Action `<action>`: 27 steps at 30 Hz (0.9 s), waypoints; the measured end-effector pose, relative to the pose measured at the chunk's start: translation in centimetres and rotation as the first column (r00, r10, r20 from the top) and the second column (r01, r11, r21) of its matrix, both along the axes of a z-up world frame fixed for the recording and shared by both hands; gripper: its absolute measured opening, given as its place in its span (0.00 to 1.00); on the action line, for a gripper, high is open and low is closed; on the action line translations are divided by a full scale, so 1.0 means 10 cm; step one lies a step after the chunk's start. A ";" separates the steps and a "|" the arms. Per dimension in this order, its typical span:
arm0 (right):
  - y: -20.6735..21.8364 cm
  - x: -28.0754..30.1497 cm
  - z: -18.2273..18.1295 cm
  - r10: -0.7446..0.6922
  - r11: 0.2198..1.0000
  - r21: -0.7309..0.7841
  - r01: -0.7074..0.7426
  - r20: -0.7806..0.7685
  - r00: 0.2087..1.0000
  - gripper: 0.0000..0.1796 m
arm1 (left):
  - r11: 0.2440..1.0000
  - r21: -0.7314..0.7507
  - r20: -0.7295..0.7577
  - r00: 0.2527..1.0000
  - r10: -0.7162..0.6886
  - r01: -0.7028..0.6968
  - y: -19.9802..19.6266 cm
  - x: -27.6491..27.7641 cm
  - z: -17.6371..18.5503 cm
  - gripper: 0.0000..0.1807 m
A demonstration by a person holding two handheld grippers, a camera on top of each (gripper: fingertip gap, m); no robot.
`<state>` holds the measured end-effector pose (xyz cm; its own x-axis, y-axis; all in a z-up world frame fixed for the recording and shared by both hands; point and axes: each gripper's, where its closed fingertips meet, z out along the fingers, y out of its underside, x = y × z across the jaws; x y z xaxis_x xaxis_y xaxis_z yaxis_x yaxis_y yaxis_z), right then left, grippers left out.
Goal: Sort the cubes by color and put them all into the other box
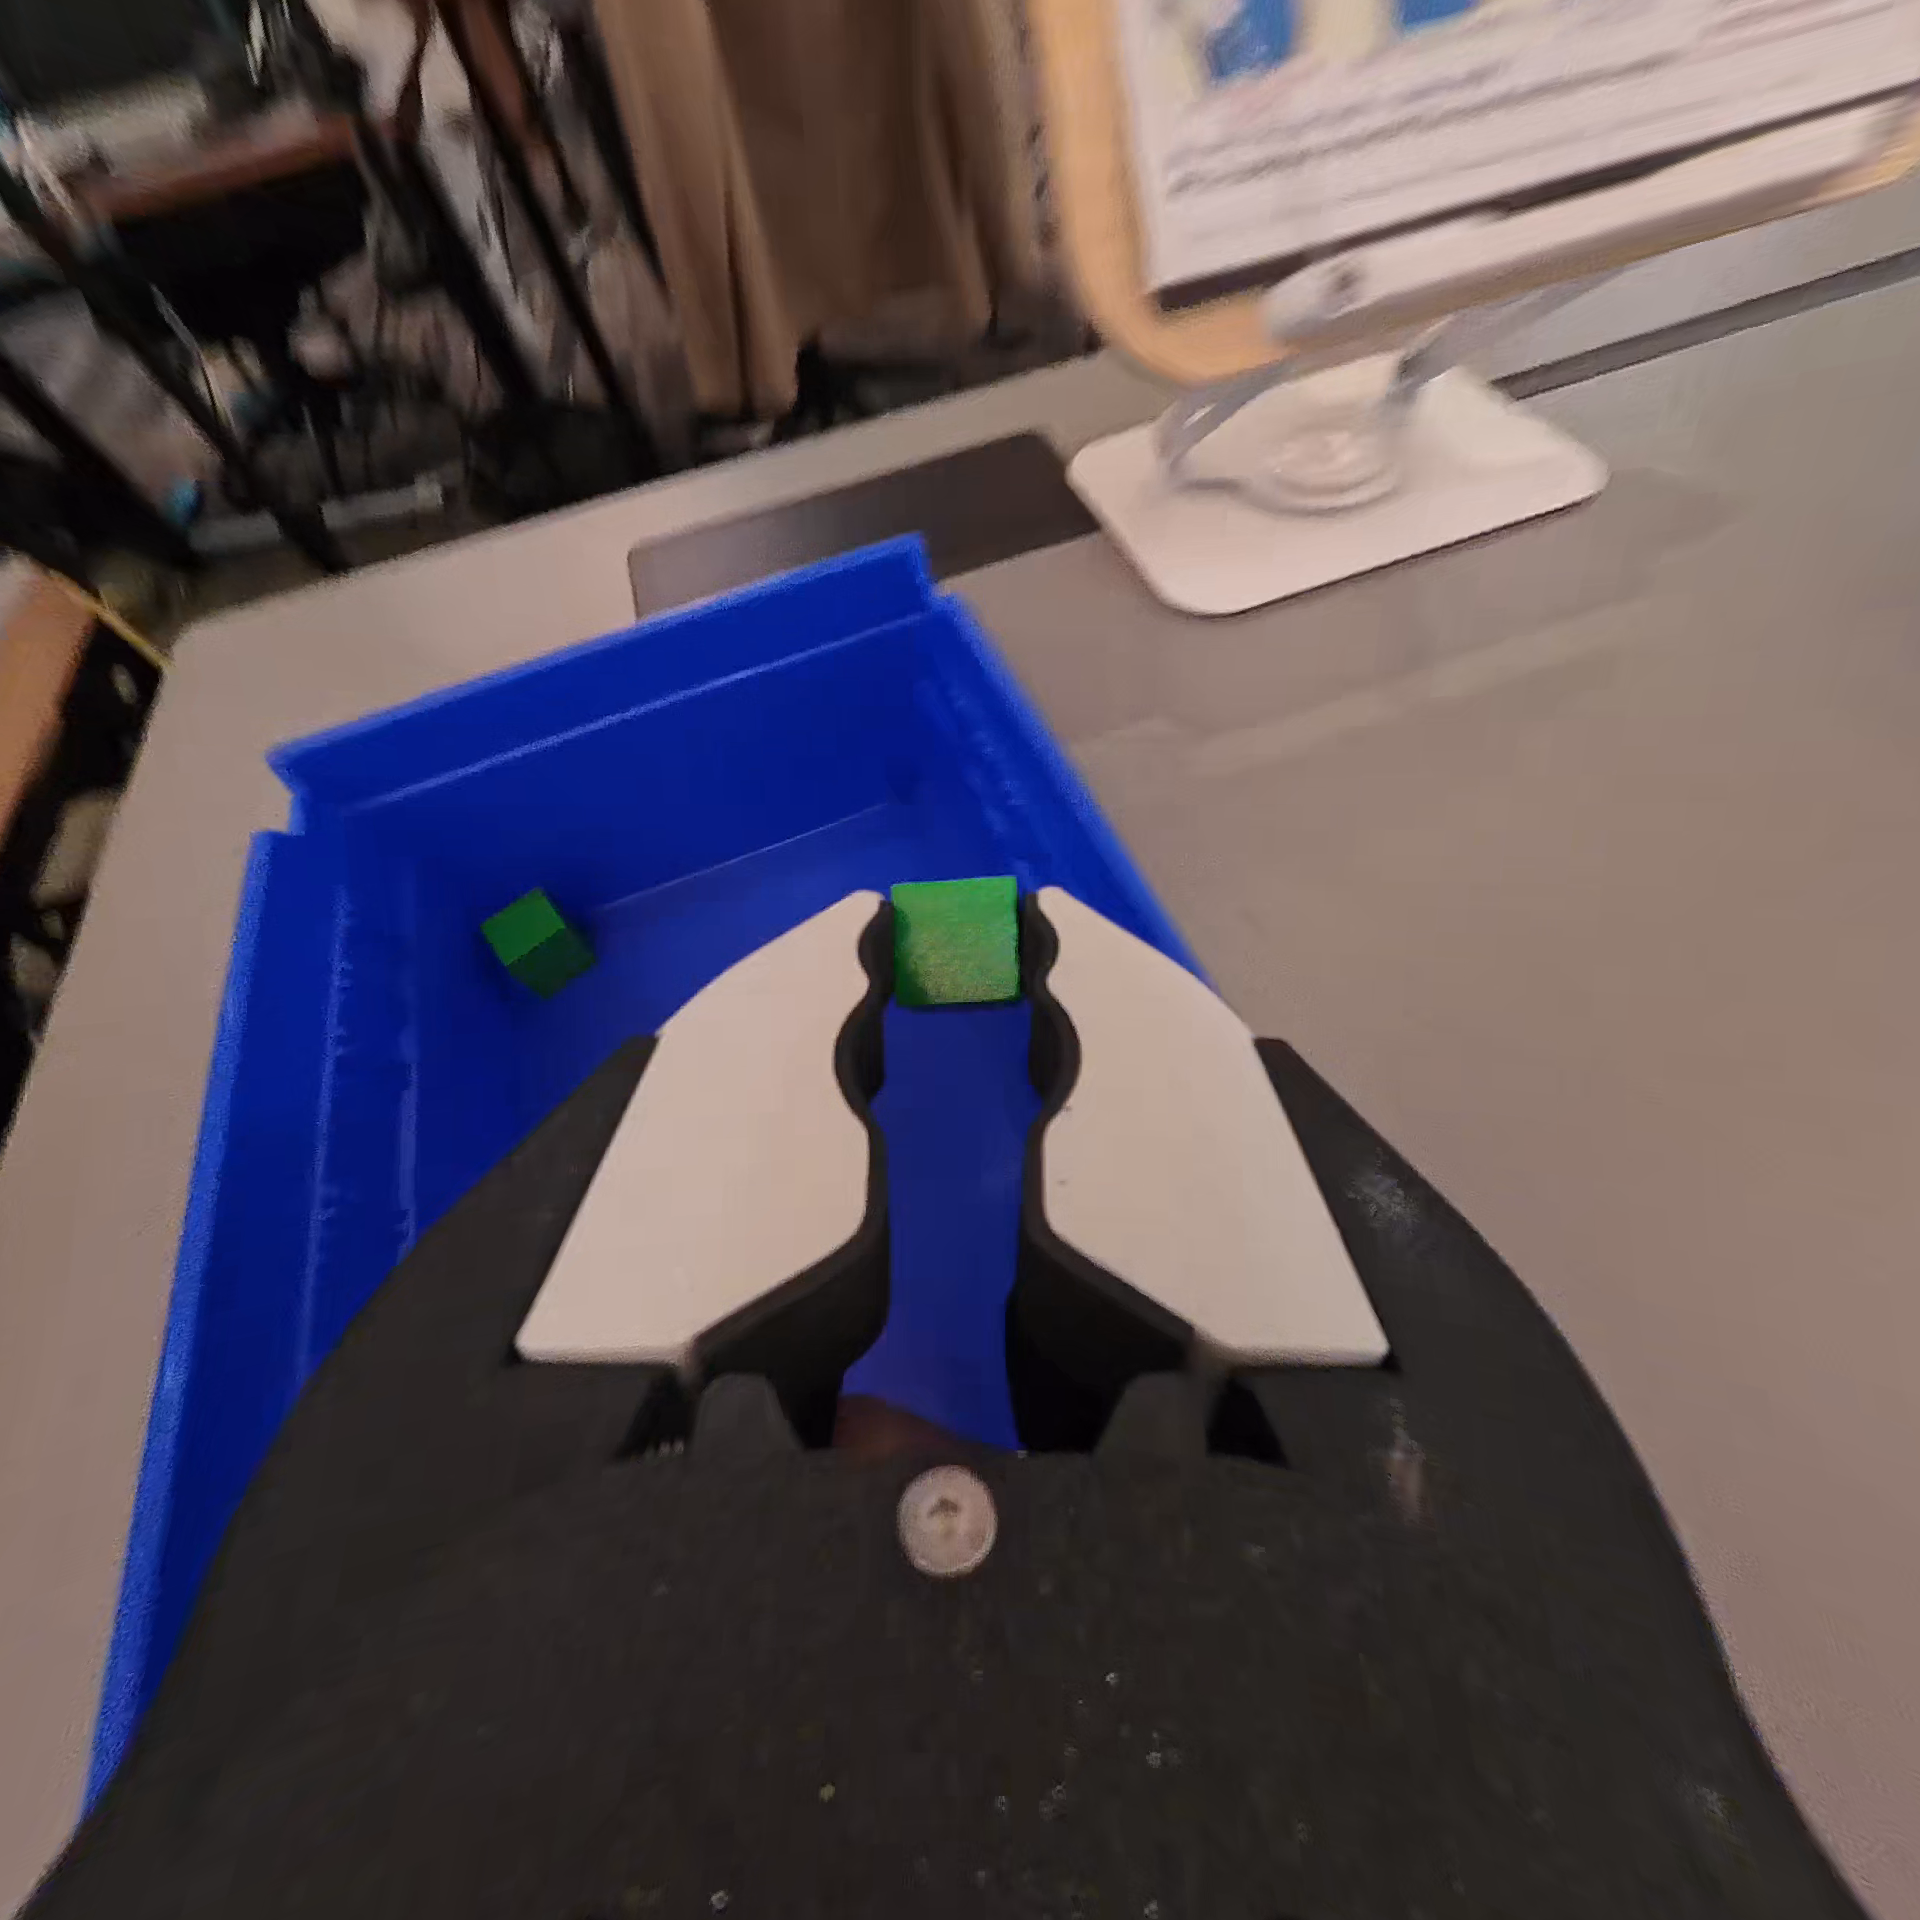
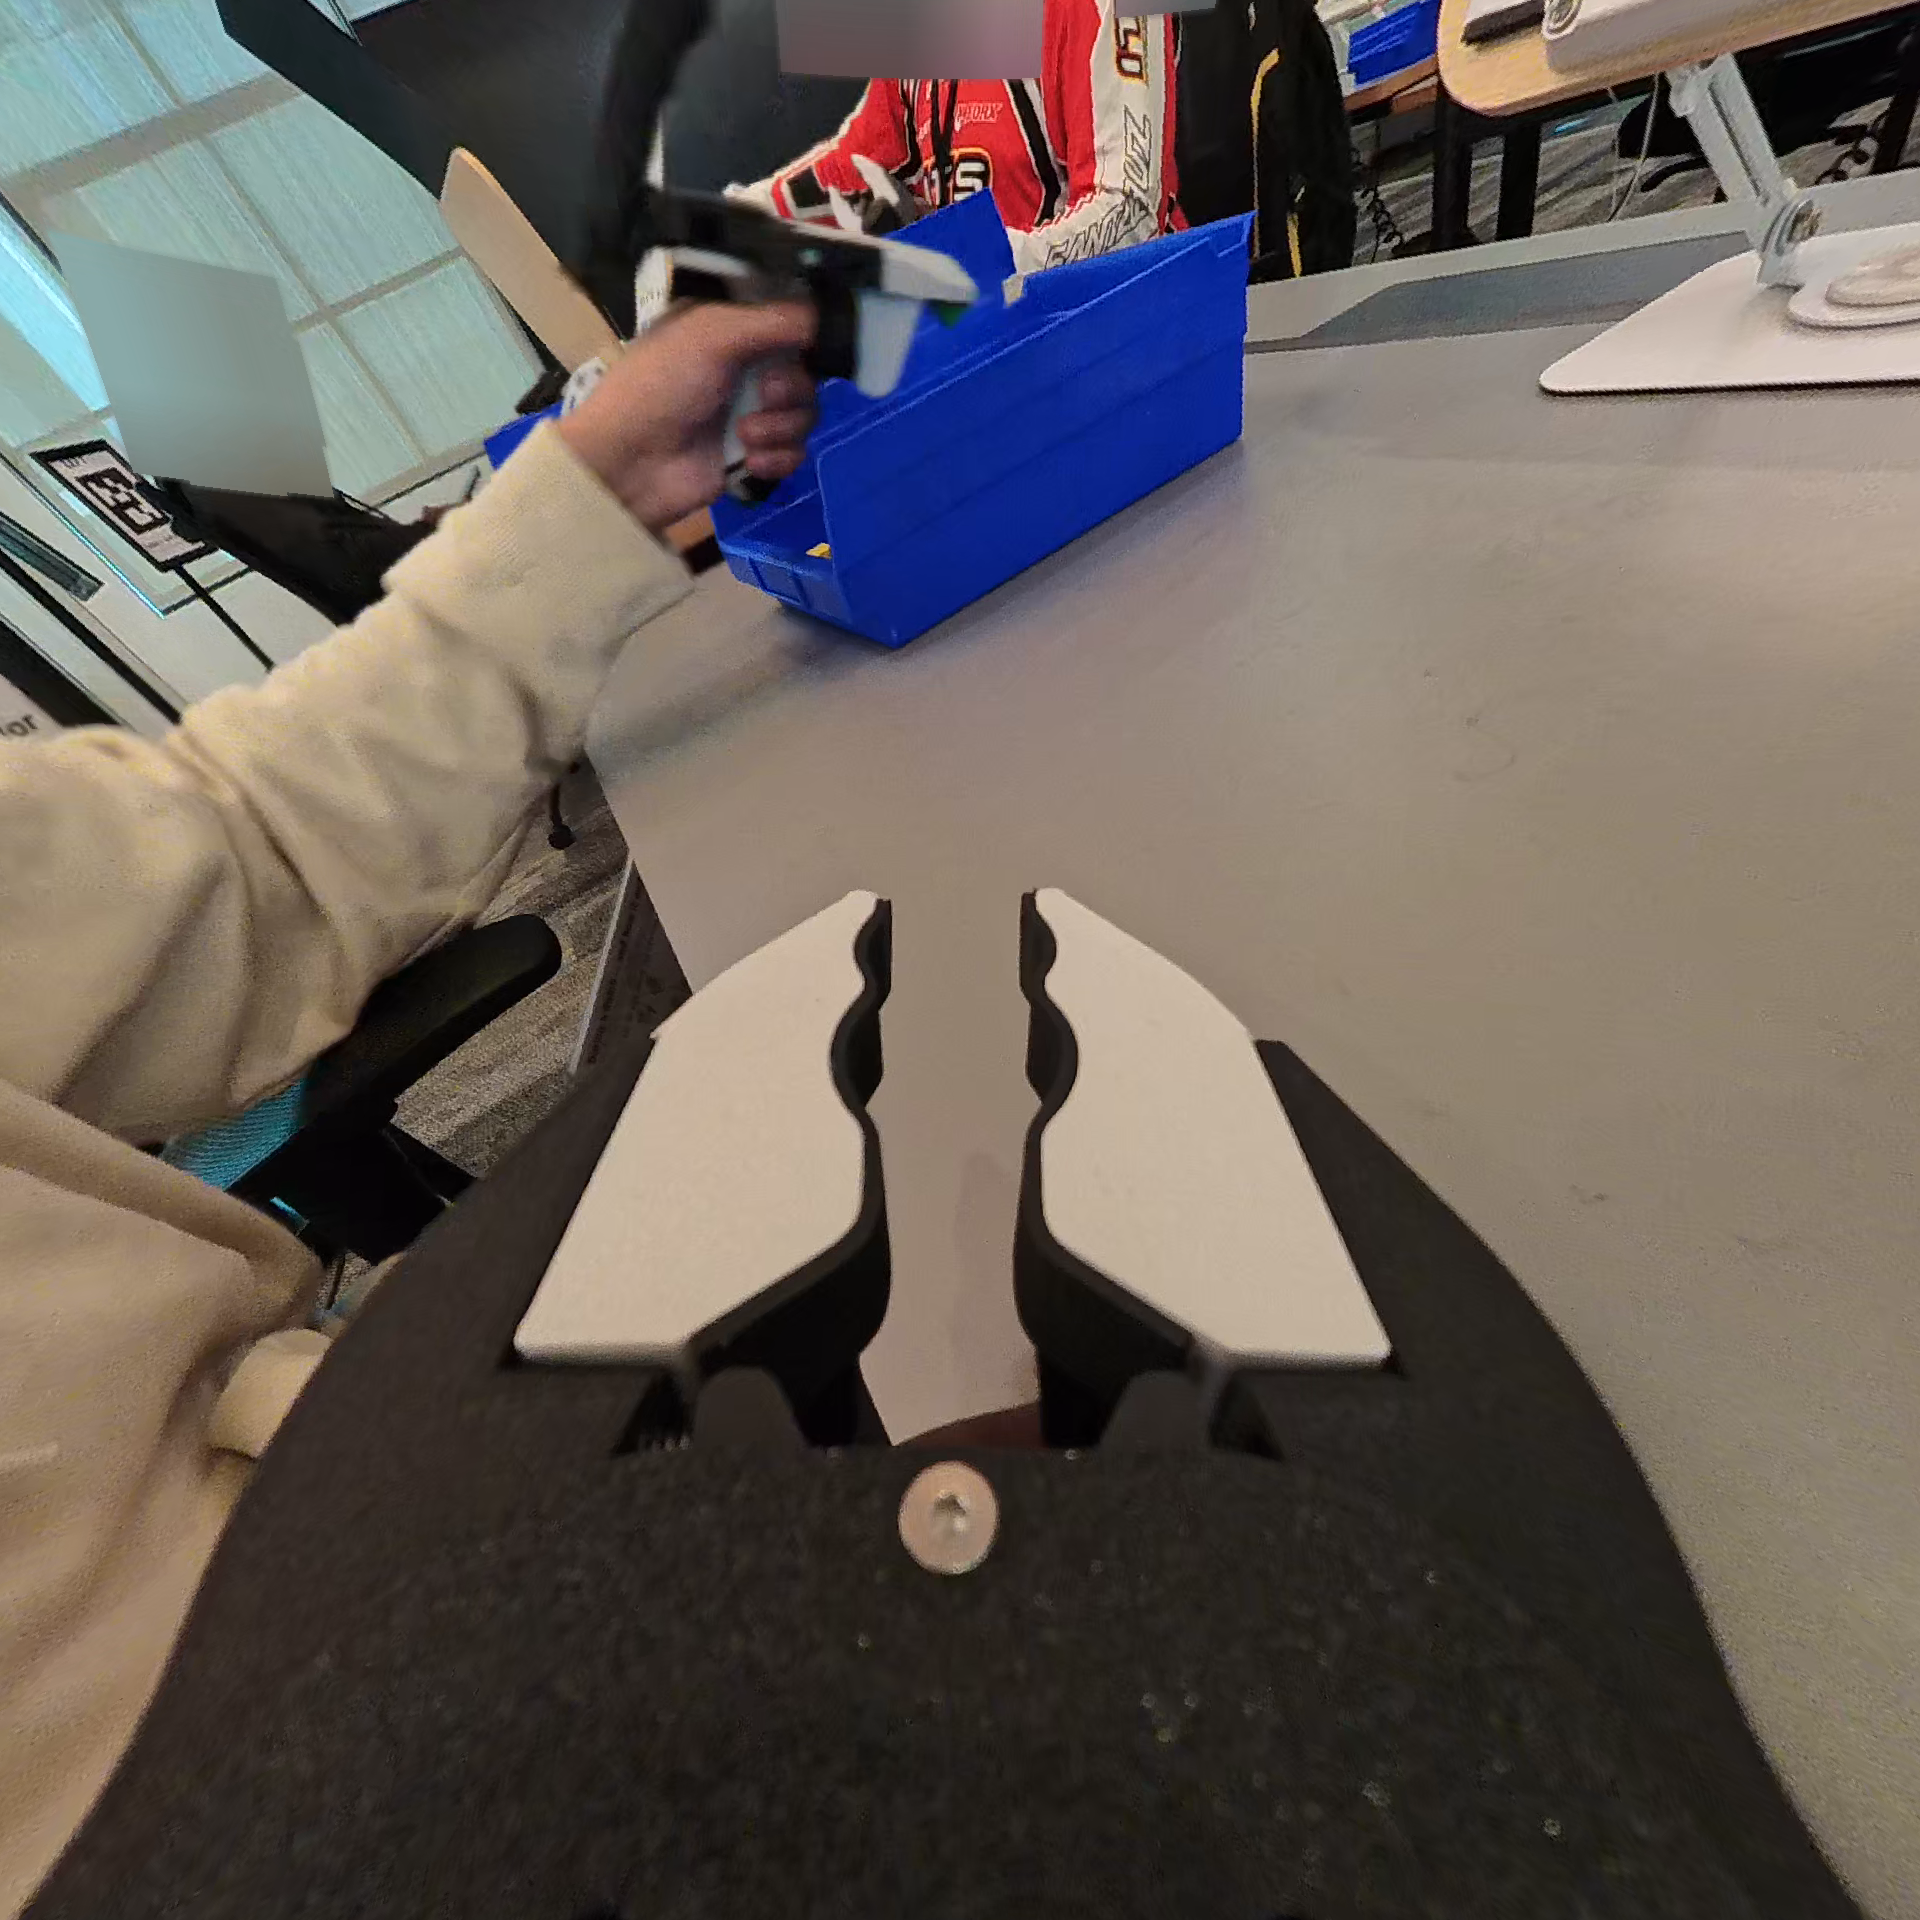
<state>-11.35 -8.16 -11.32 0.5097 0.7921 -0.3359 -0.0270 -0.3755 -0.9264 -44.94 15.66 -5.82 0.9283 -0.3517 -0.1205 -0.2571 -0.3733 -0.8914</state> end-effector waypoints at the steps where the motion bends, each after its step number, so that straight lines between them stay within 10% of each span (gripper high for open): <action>1: 0.01 0.01 0.01 -0.003 1.000 0.003 0.003 -0.002 1.000 0.13 | 0.998 0.055 -0.005 1.000 -0.031 0.031 -0.22 0.08 0.10 0.13; 13: 0.19 0.20 0.08 -0.134 0.985 0.123 0.124 0.075 0.988 0.14 | 0.952 0.156 0.071 0.958 -0.278 0.265 -1.48 0.72 0.03 0.12; 17: 0.13 -0.16 0.23 0.092 0.986 -0.122 -0.115 -0.180 0.979 0.18 | 0.782 0.274 0.178 0.770 -0.613 0.560 -1.74 1.37 0.29 0.12; 21: 0.09 -0.55 0.64 0.275 0.774 -0.324 -0.544 -0.601 0.750 0.22 | 0.537 0.388 0.076 0.555 -0.828 0.749 -2.00 2.00 0.54 0.12; 27: 0.30 -0.74 1.06 0.234 0.582 -0.217 -0.784 -0.879 0.416 0.28 | 0.353 0.418 -0.017 0.395 -0.918 0.837 -2.11 2.72 0.64 0.12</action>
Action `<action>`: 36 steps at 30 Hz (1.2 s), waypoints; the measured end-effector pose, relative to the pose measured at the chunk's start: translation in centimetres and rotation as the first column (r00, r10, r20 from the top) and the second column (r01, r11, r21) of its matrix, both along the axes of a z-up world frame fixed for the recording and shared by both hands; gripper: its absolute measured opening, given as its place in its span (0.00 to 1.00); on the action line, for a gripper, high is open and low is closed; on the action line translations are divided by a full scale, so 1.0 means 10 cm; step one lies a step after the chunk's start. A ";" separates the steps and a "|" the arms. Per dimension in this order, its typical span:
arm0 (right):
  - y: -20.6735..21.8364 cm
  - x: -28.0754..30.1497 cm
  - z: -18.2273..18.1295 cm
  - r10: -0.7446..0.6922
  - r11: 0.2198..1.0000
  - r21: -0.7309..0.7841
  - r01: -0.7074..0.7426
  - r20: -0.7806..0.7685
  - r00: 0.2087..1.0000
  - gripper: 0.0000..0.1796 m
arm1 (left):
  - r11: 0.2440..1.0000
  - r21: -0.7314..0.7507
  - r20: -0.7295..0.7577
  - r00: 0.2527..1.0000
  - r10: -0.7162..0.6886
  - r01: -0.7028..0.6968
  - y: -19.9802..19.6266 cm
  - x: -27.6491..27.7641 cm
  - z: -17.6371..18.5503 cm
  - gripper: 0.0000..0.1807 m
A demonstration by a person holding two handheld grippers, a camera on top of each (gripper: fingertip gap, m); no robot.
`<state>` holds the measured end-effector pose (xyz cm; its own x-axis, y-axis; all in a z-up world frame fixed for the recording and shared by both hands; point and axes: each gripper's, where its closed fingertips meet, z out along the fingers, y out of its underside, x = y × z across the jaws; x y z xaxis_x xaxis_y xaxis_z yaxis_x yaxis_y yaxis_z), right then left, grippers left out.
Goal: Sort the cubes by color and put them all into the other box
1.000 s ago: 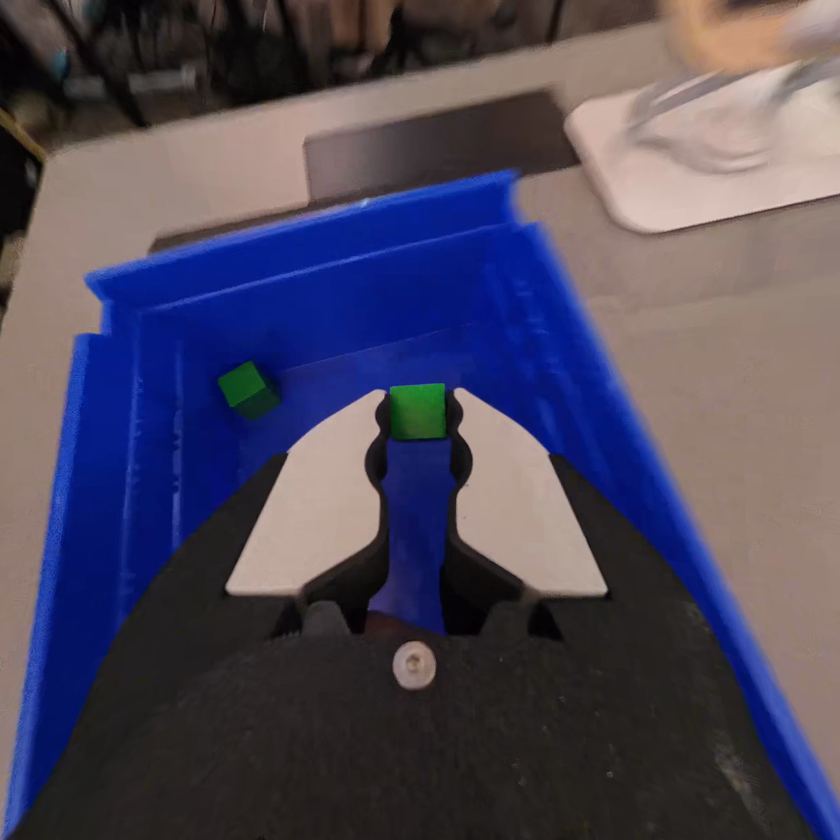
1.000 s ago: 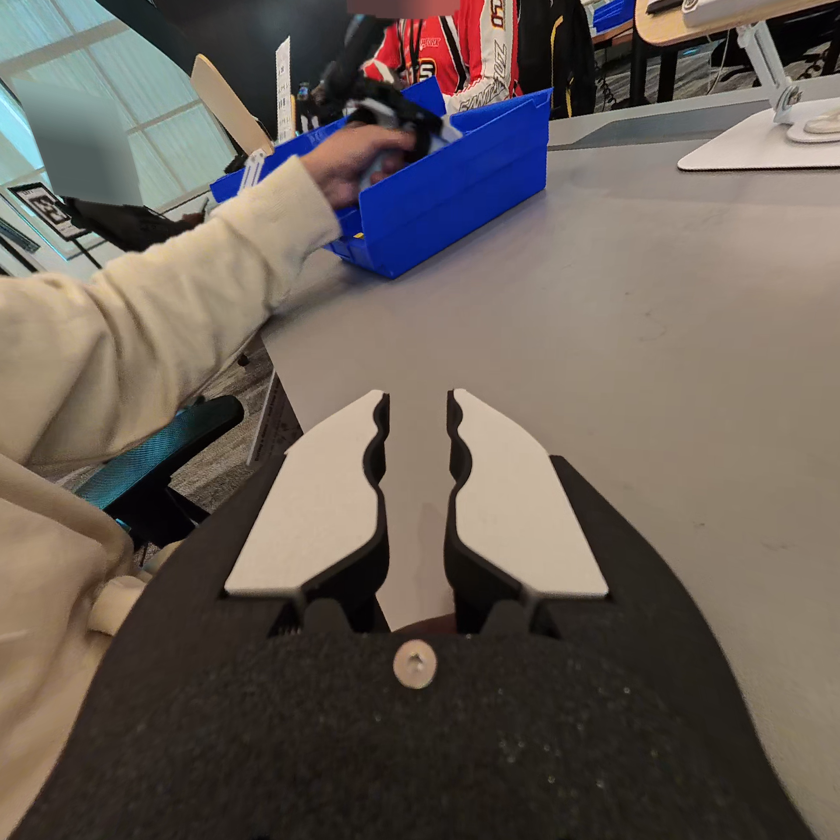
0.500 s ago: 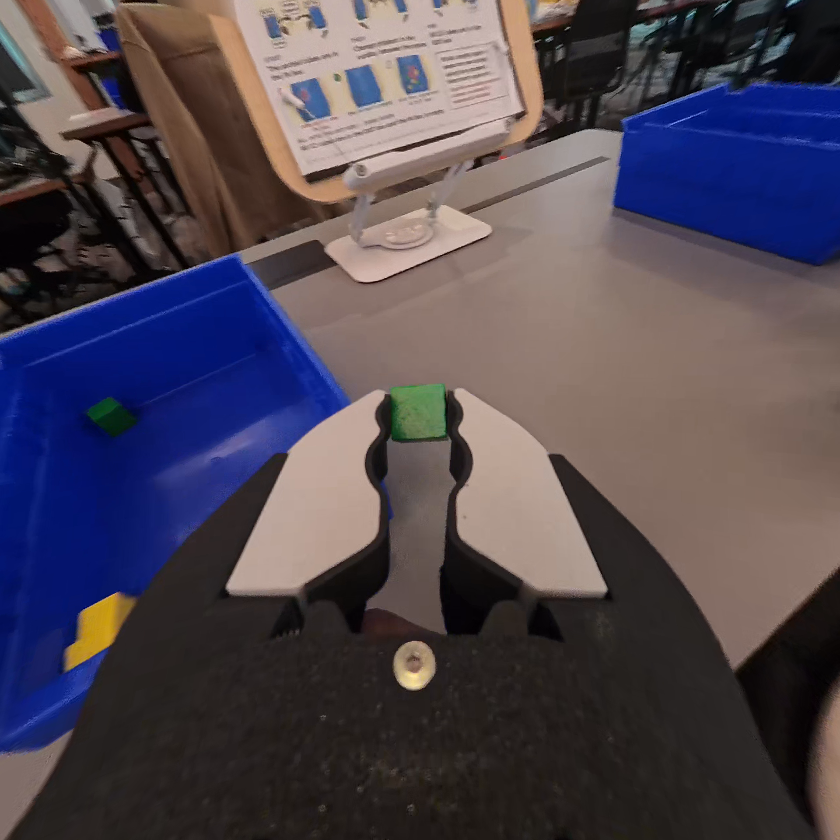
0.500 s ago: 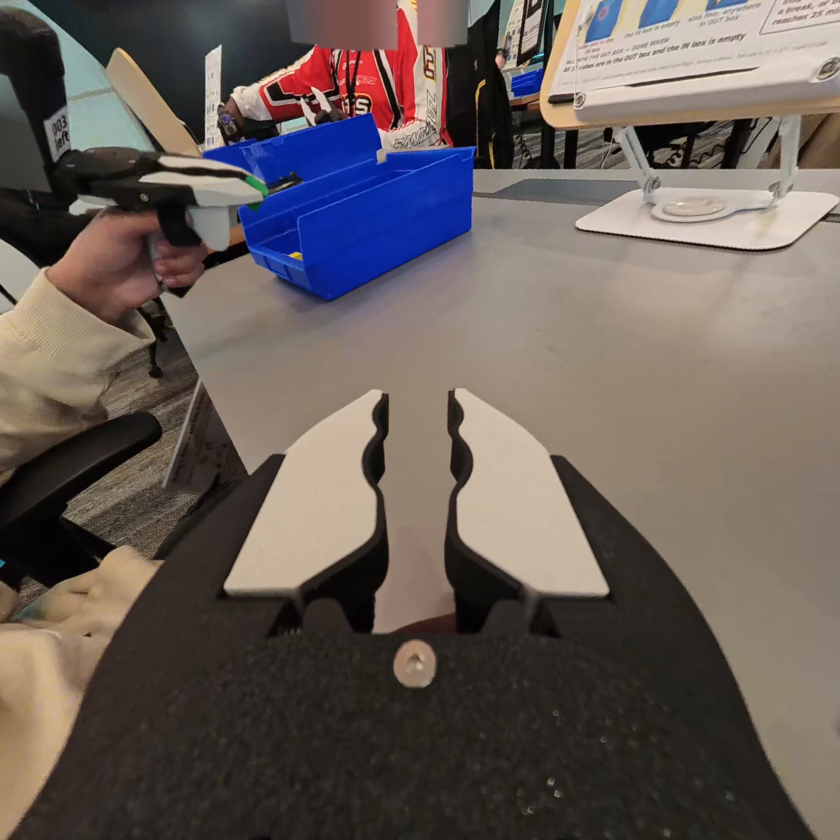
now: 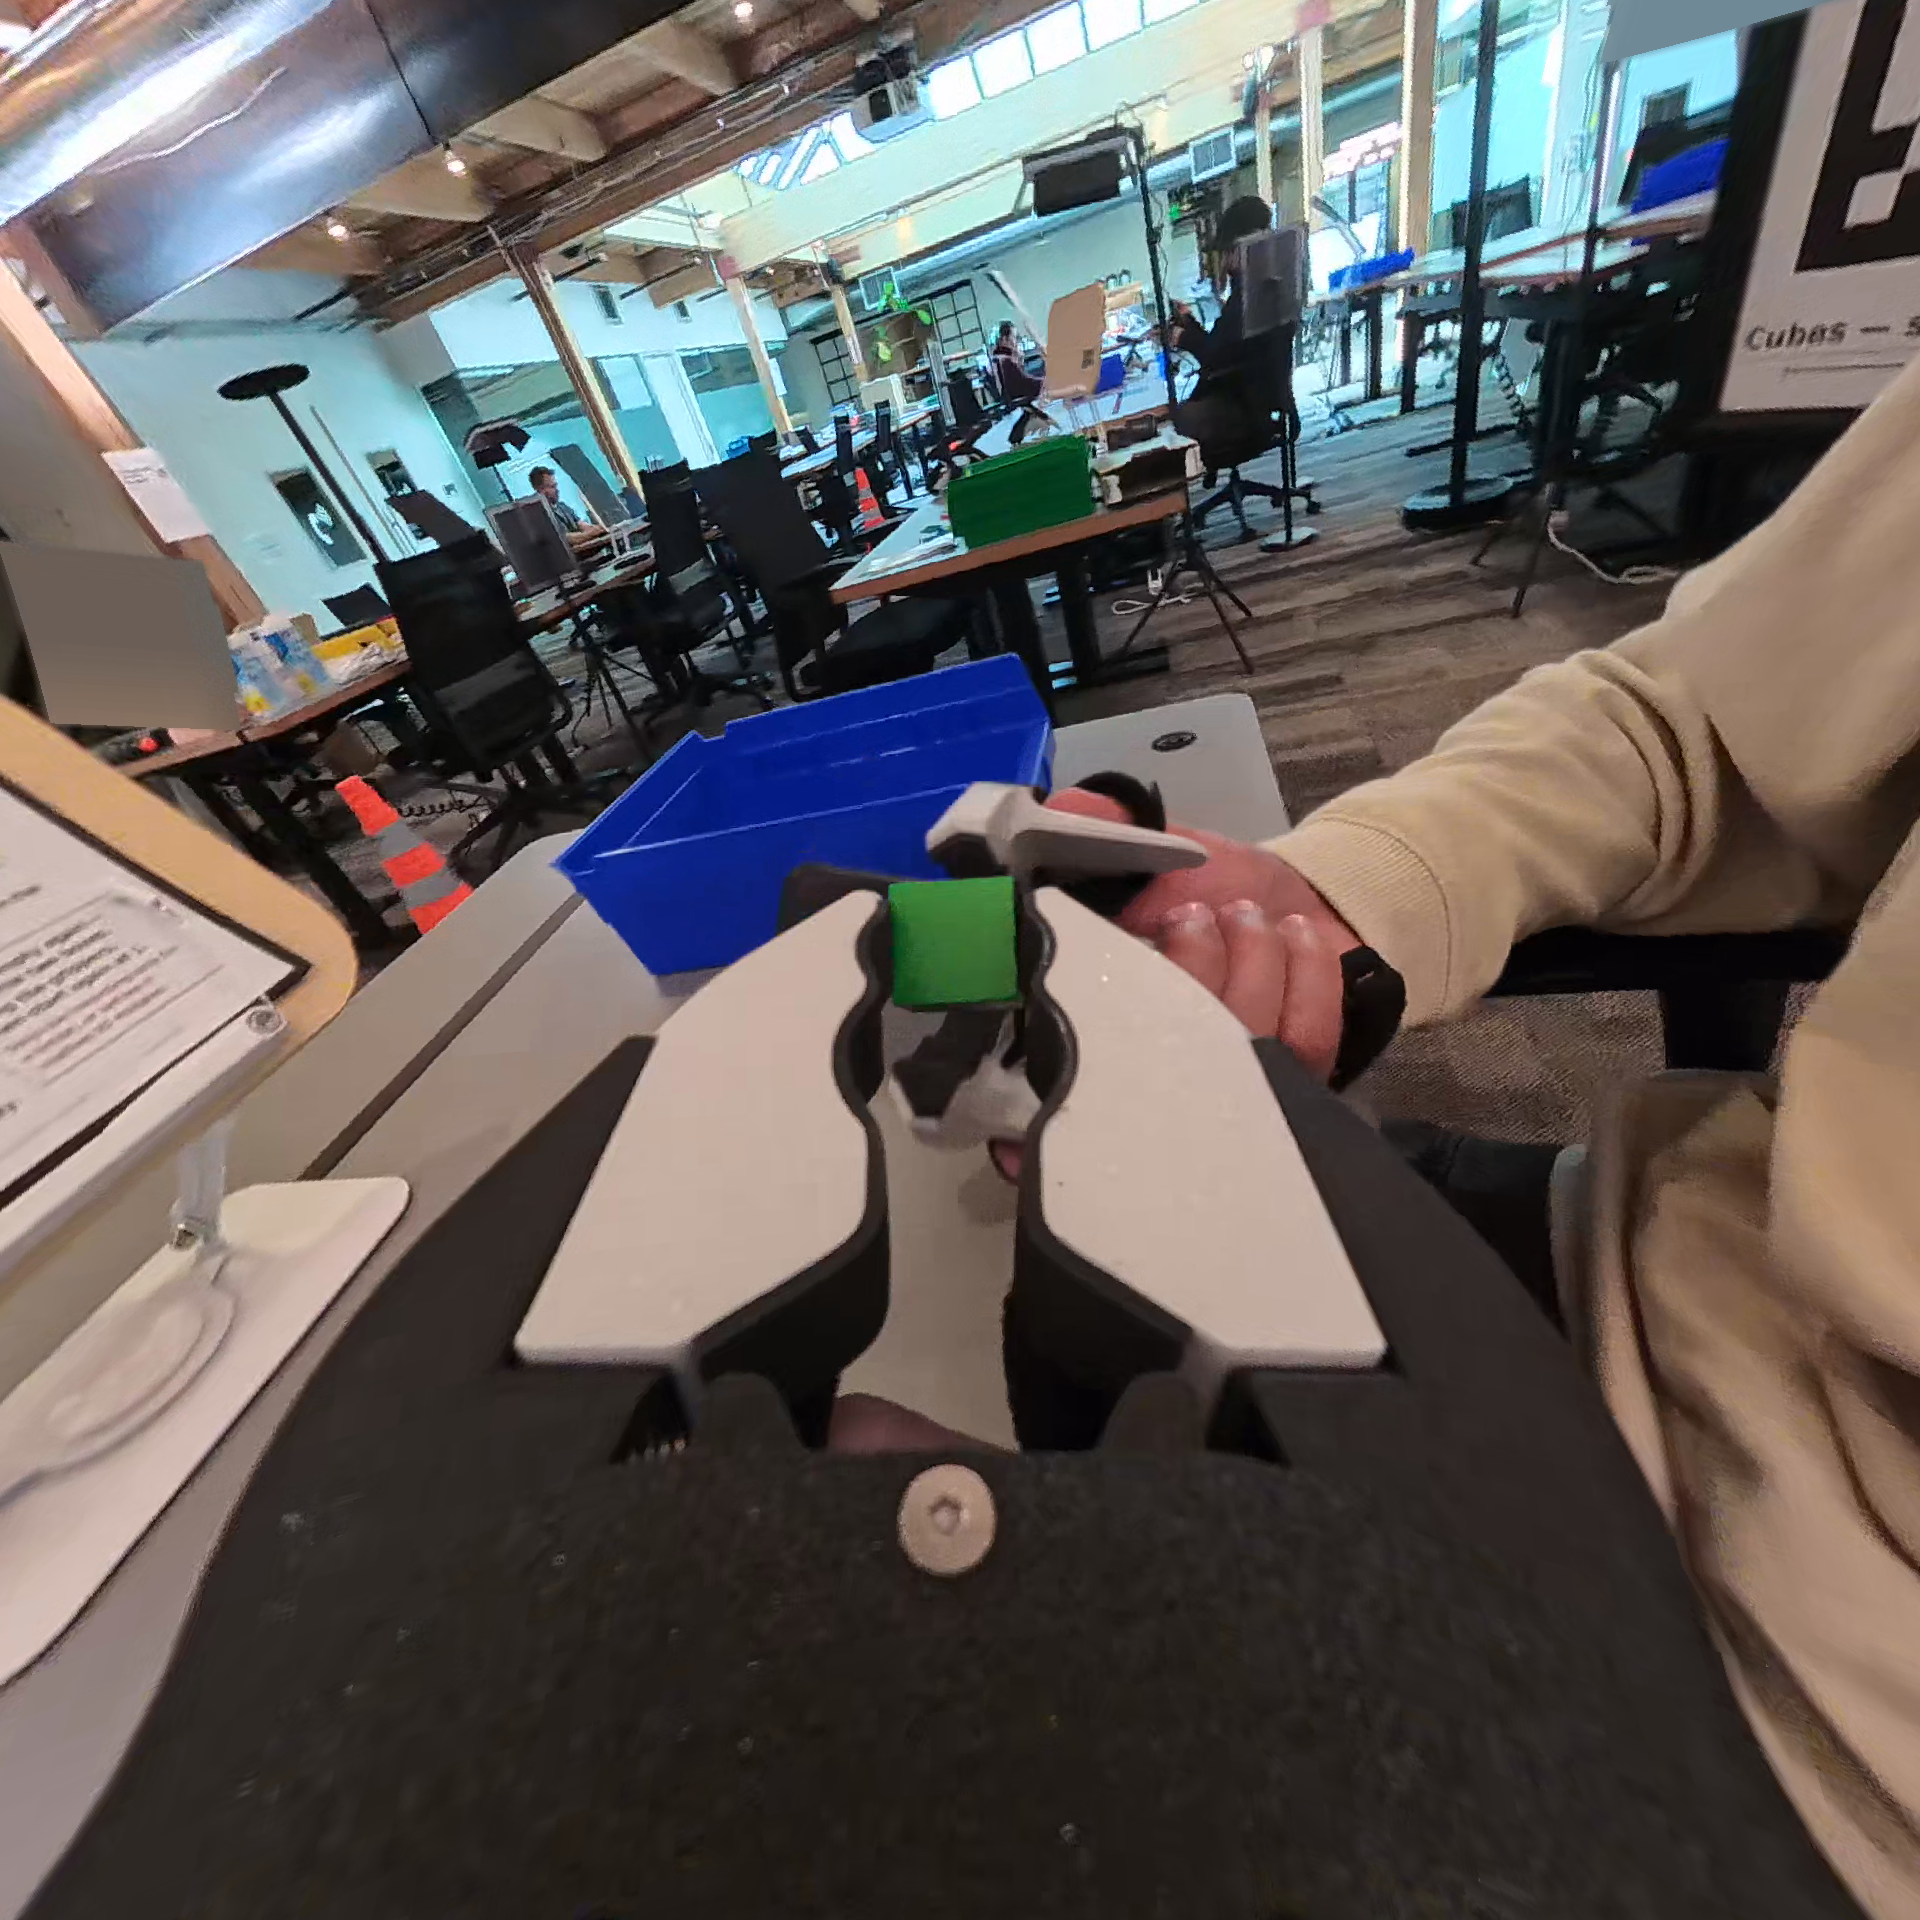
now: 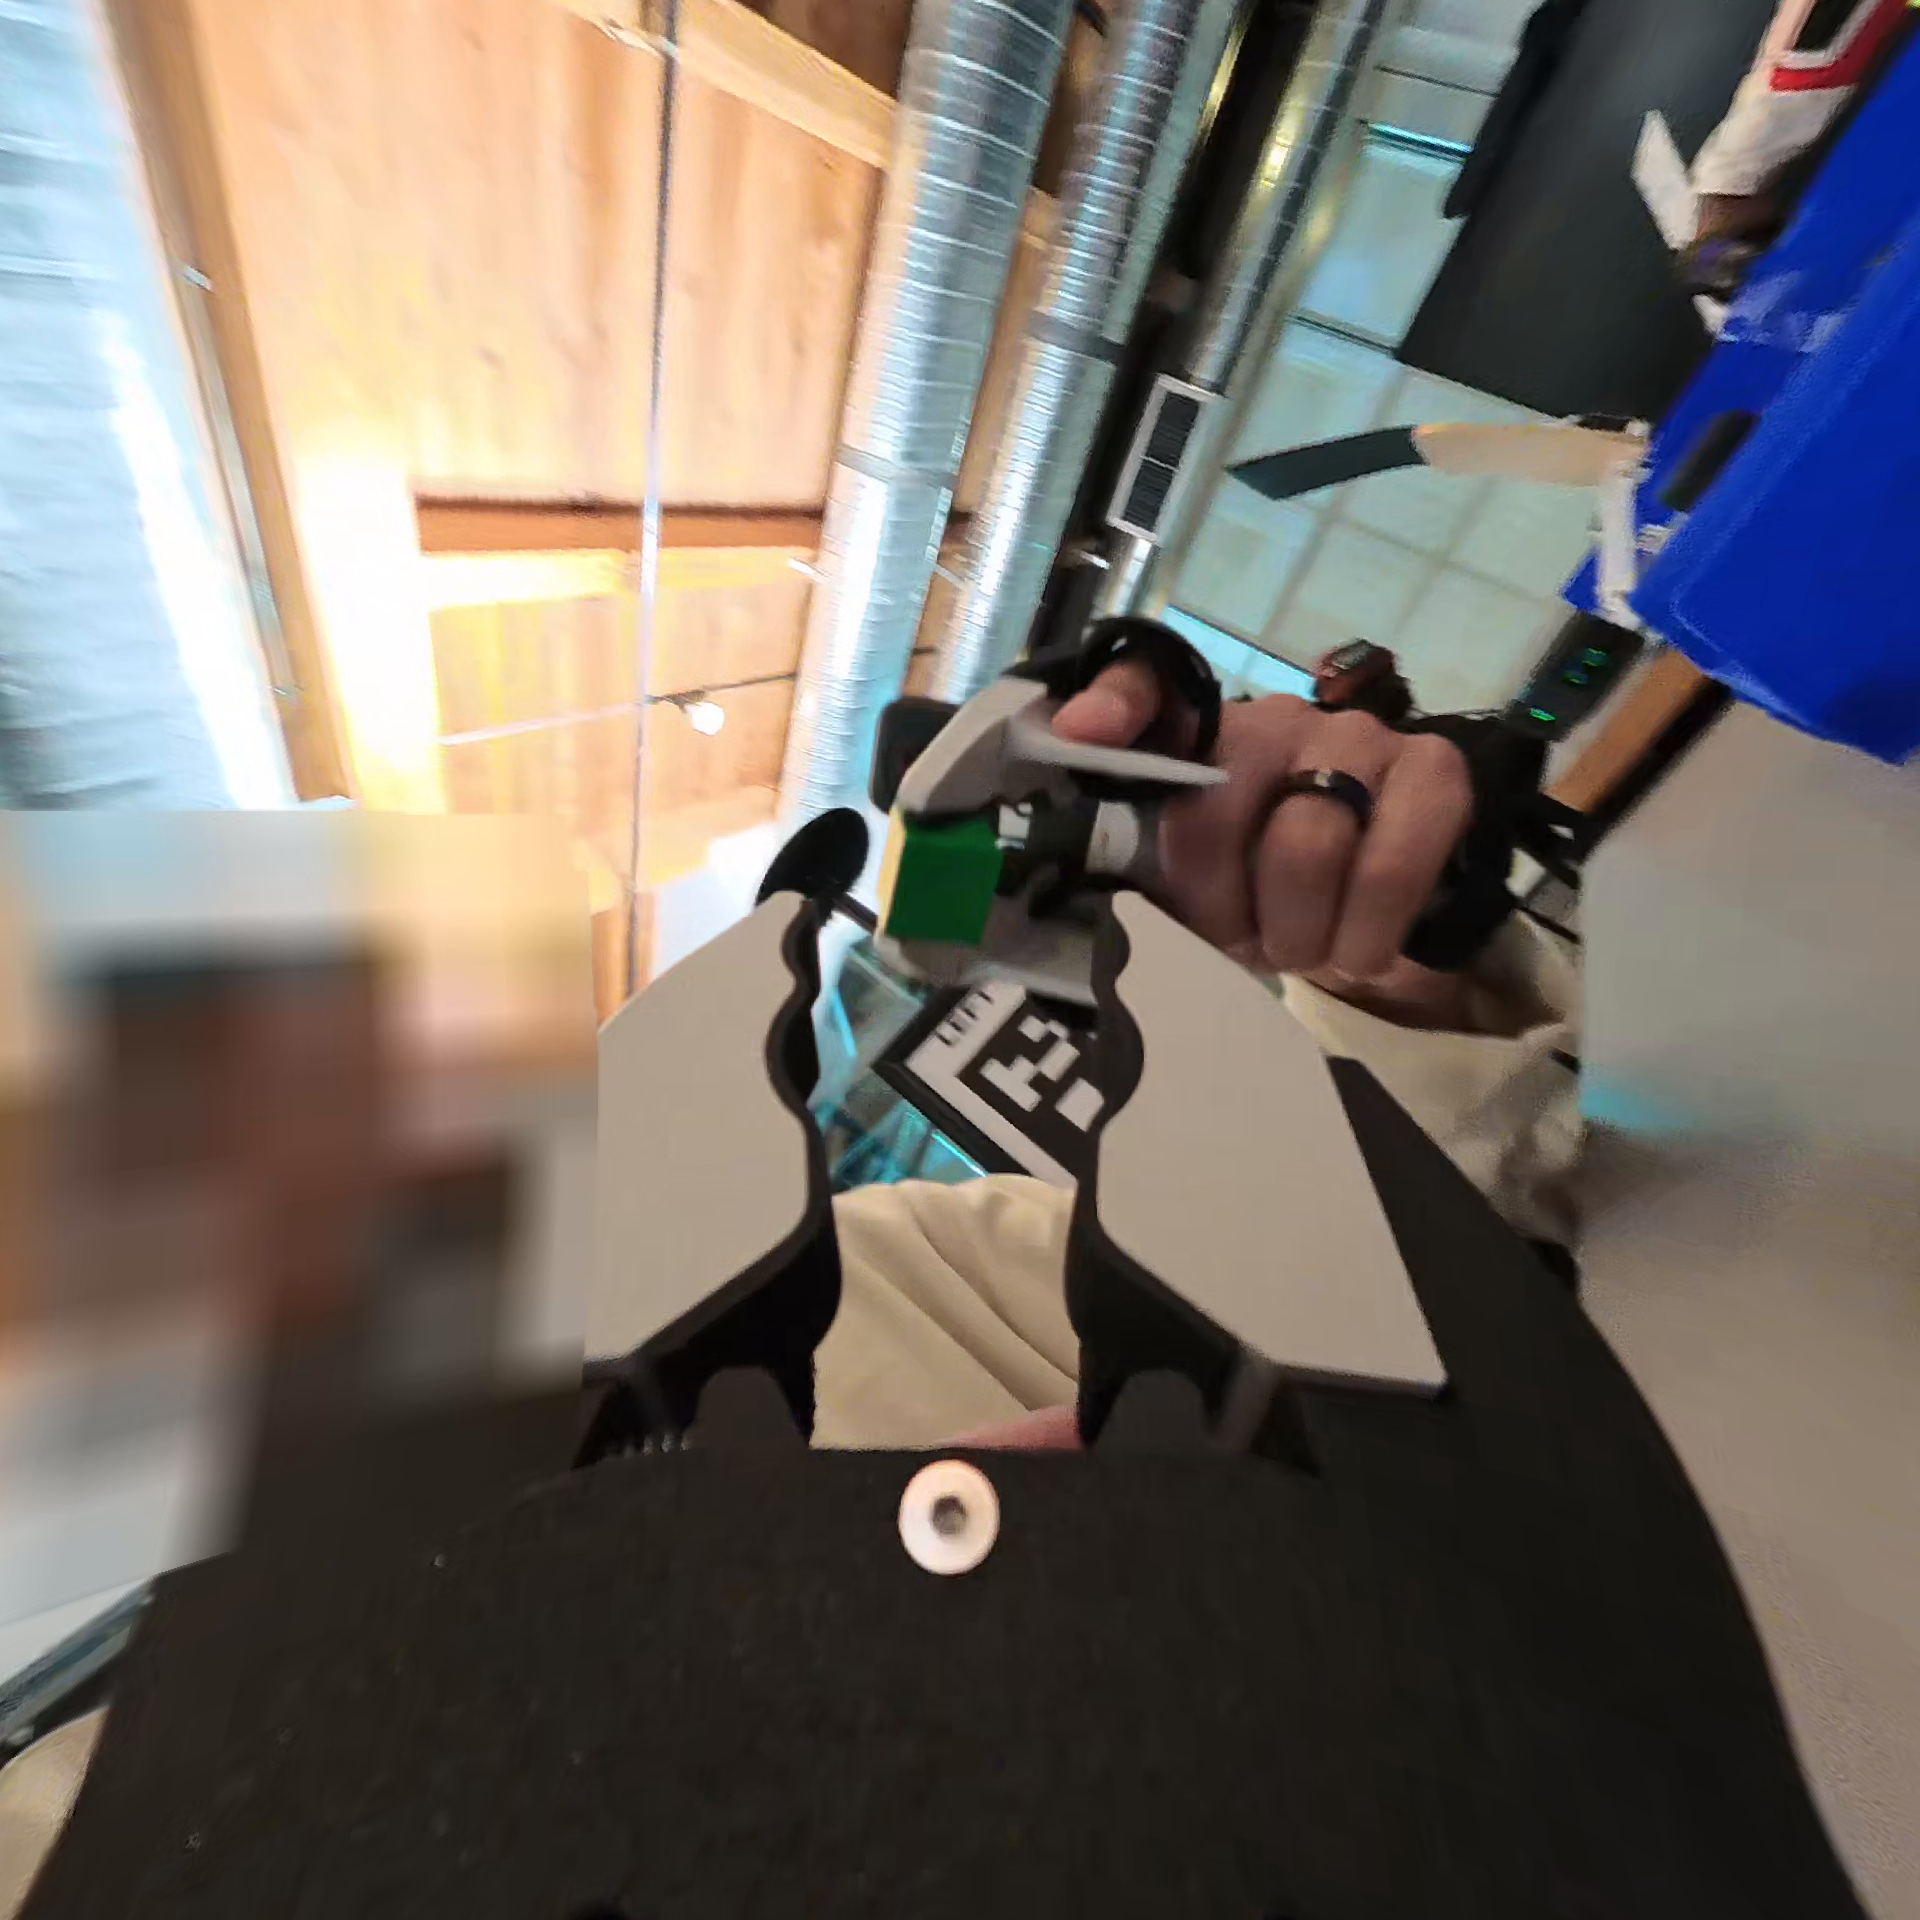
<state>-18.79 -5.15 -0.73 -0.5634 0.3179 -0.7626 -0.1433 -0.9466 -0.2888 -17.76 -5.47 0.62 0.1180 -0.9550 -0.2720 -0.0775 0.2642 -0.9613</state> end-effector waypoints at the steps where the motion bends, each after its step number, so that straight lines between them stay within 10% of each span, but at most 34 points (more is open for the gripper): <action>1: 0.02 0.00 0.02 0.005 1.000 -0.012 -0.005 -0.033 0.999 0.28 | 1.000 0.017 -0.014 1.000 -0.001 0.002 0.02 0.08 -0.03 0.12; 5: 0.02 0.04 0.03 0.027 1.000 -0.004 -0.028 -0.097 0.995 0.13 | 0.997 0.072 -0.104 0.994 0.030 -0.023 0.15 0.30 -0.25 0.12; 15: 0.20 0.43 -0.16 -0.340 0.921 0.266 0.286 0.187 0.922 0.13 | 0.967 -0.164 -0.025 0.981 0.191 -0.193 0.14 -0.07 -0.16 0.21; 18: 0.23 0.65 -0.33 -0.599 0.762 0.515 0.393 0.329 0.730 0.13 | 0.836 -0.283 -0.081 0.881 0.466 -0.469 0.32 -0.52 -0.32 0.20; 23: 0.22 1.19 -0.72 -0.900 0.436 0.805 0.402 0.389 0.195 0.13 | 0.549 -0.196 -0.236 0.582 0.778 -0.813 0.37 -1.18 -1.04 0.18; 32: 0.06 1.45 -0.80 -0.943 0.320 0.889 0.328 0.332 0.021 0.13 | 0.598 -0.151 -0.296 0.613 0.732 -0.787 0.21 -0.96 -1.26 0.18; 36: 0.65 2.38 -0.29 -0.920 0.188 0.960 0.209 0.247 -0.305 0.13 | 0.611 -0.151 -0.304 0.625 0.719 -0.777 0.18 -0.94 -1.25 0.18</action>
